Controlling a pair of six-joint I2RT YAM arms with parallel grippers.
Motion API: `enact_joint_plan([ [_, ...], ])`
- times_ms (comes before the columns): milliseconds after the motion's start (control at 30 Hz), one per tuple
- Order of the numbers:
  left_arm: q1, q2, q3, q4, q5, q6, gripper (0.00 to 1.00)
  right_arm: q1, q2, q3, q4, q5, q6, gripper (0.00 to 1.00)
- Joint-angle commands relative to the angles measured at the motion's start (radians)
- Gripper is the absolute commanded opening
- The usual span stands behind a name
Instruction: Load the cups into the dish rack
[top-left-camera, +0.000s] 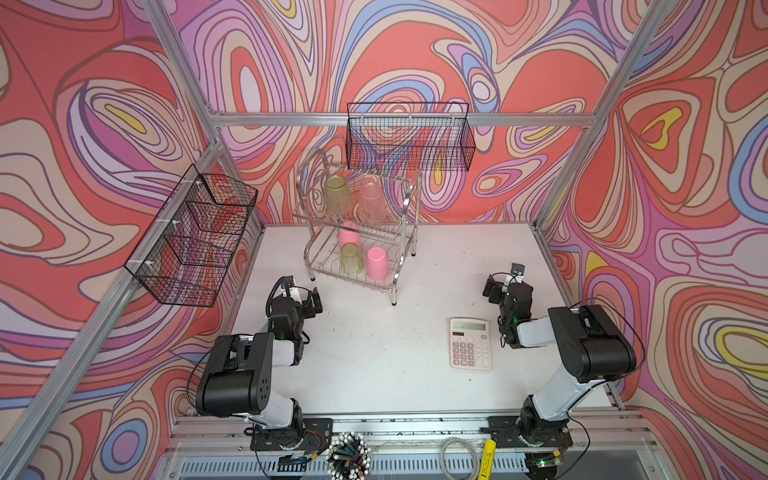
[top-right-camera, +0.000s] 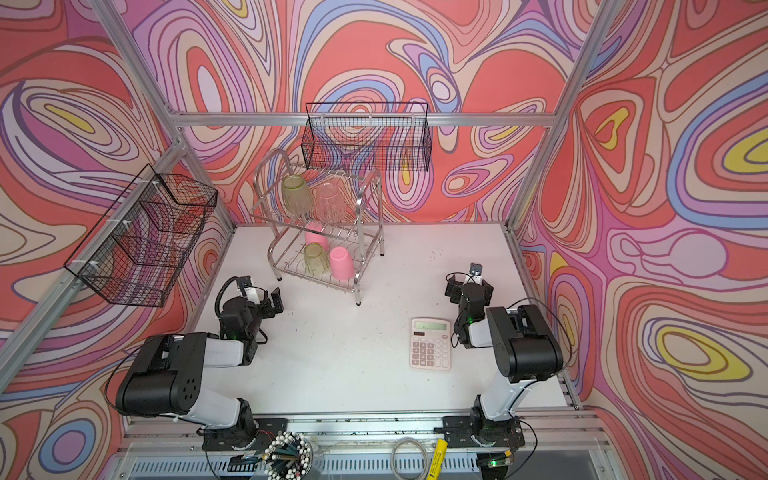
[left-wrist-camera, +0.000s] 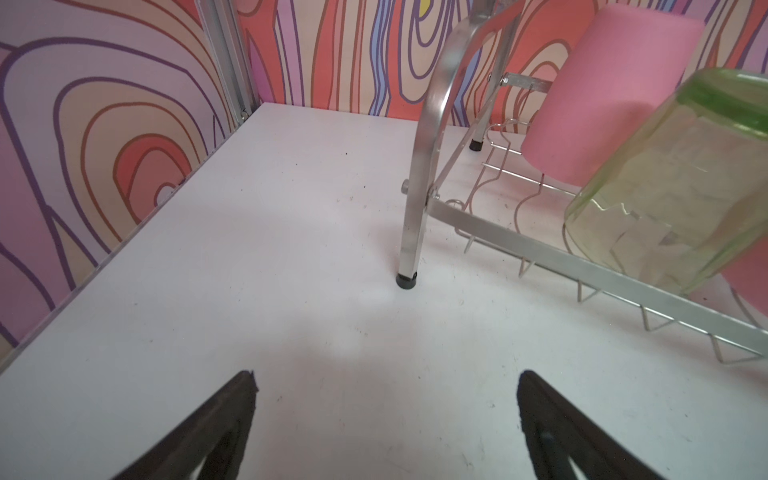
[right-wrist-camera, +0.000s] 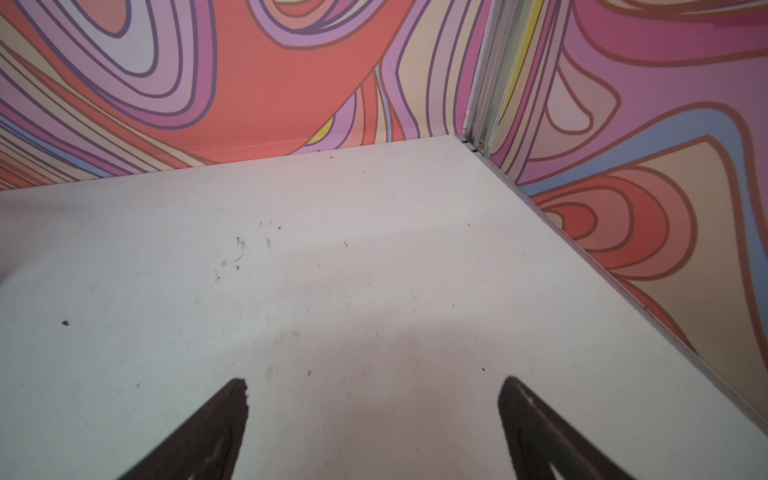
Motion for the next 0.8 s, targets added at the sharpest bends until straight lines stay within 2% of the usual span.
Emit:
enact_joint_plan([
  [0, -0.054, 0.017, 0.061, -0.108, -0.075, 0.062, 1.00, -0.005, 0.010, -0.003, 0.024, -0.015, -0.006, 0.98],
  [767, -0.062, 0.018, 0.044, -0.069, -0.081, 0.066, 1.00, -0.005, 0.008, -0.005, 0.034, -0.015, -0.011, 0.98],
])
